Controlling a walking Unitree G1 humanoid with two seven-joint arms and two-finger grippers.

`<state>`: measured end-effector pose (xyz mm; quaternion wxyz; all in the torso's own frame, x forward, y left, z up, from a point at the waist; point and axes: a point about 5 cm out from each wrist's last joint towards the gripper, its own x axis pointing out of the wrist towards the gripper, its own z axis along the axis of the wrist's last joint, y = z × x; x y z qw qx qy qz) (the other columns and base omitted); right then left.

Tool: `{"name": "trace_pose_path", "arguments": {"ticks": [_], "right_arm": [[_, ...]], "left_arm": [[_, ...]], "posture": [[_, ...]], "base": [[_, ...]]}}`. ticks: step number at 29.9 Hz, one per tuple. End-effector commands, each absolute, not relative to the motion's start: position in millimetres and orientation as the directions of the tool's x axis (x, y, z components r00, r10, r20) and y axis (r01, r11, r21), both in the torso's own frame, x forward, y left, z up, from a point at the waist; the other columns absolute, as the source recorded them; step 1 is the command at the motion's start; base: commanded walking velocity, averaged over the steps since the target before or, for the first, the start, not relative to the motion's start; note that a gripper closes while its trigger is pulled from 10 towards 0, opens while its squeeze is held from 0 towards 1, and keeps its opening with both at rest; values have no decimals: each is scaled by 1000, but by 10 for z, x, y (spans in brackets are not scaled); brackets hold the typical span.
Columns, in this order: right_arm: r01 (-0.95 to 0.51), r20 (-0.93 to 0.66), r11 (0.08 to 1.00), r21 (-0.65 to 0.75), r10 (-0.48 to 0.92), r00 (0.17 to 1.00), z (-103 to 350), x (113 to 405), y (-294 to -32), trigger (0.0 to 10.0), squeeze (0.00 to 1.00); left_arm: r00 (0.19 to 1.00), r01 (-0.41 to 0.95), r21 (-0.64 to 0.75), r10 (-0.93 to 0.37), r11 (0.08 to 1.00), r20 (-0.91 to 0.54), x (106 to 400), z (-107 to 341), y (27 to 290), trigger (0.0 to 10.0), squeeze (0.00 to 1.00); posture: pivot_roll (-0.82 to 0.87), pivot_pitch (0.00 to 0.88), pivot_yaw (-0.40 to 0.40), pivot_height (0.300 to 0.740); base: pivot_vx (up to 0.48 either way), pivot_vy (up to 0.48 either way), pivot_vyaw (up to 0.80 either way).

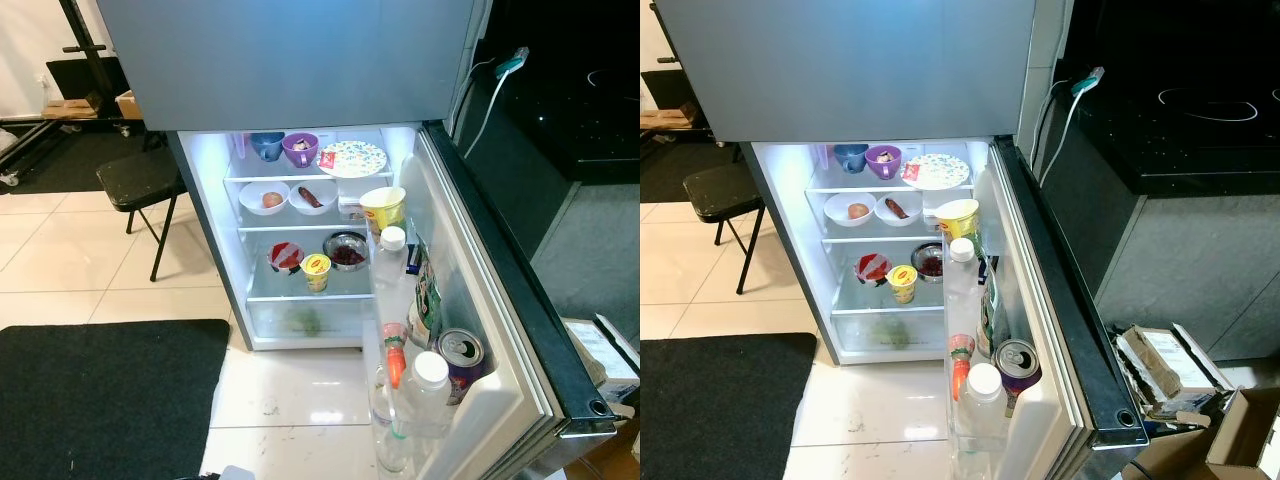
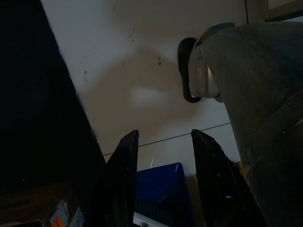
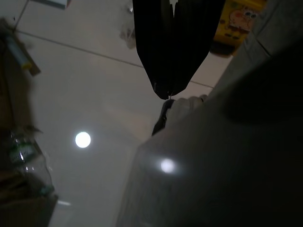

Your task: Restocking fridge

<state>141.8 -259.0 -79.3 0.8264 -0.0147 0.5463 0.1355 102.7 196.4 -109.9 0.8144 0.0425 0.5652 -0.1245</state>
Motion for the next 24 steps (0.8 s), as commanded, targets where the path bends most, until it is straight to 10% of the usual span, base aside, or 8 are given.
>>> {"name": "trace_pose_path", "arguments": {"ticks": [1,24], "right_arm": [[-236,-926,966,105,182,330,-834,1328,-2592,10000,0],[-165,-967,986,16,58,250,-918,1057,-2679,10000,0]], "left_arm": [[305,263,-90,-171,960,-937,965,-1125,1893,10000,0],[304,271,-78,-162,959,-939,949,-1128,1906,10000,0]], "posture": [[-42,0,-9,740],[-46,0,-10,740]], "base": [[-289,0,0],[-180,0,0]]}}
